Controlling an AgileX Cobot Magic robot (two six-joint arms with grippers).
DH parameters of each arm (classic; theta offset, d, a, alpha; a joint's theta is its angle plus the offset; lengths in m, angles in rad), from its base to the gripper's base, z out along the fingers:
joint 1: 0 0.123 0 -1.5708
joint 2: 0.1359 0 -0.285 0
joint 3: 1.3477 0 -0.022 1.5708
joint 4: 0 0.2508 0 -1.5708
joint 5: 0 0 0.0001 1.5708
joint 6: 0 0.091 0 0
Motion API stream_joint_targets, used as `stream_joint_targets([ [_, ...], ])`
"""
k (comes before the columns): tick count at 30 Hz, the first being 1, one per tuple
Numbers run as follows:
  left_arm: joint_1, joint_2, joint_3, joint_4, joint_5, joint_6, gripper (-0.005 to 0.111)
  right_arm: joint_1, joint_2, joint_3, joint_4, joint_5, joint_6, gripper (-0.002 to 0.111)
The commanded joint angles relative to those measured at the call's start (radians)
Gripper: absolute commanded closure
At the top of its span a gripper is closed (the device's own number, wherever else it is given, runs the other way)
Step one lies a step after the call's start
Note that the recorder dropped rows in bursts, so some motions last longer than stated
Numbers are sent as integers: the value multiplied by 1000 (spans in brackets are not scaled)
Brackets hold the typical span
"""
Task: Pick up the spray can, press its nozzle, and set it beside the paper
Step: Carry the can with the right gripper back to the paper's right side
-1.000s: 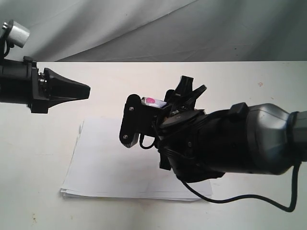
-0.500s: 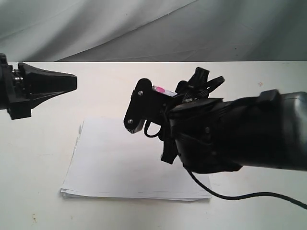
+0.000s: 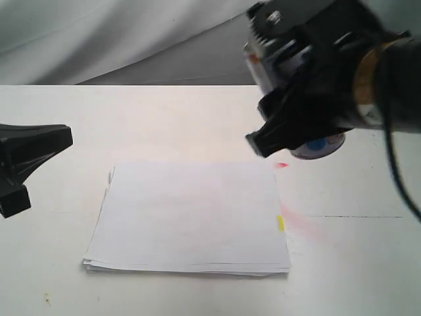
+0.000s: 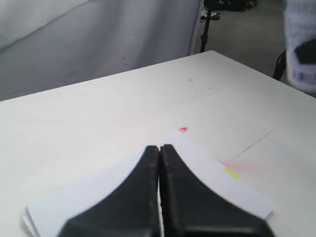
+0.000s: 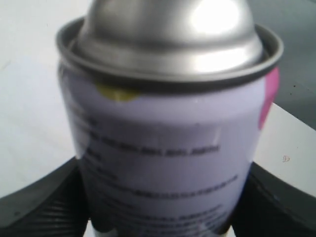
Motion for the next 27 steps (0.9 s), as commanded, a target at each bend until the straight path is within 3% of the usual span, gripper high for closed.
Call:
stream_joint_targets([
  [1,2,-6,20,-22,-7,20,107,-31,-128,16,100,-38,13,108],
  [5,2,-6,21,-22,-11,20,107,-31,-225,158,99,-144,129,108],
  [9,2,-6,21,-22,-11,18,107,-31,-233,286,-36,-254,294,108],
  [12,2,-6,21,-22,-11,18,107,-31,-213,351,-217,-335,490,108],
  [16,2,-6,21,-22,-11,18,107,-31,-188,381,-499,-318,750,108],
  [27,2,-6,21,-22,-11,18,107,-31,-188,381,-660,-307,844,108],
])
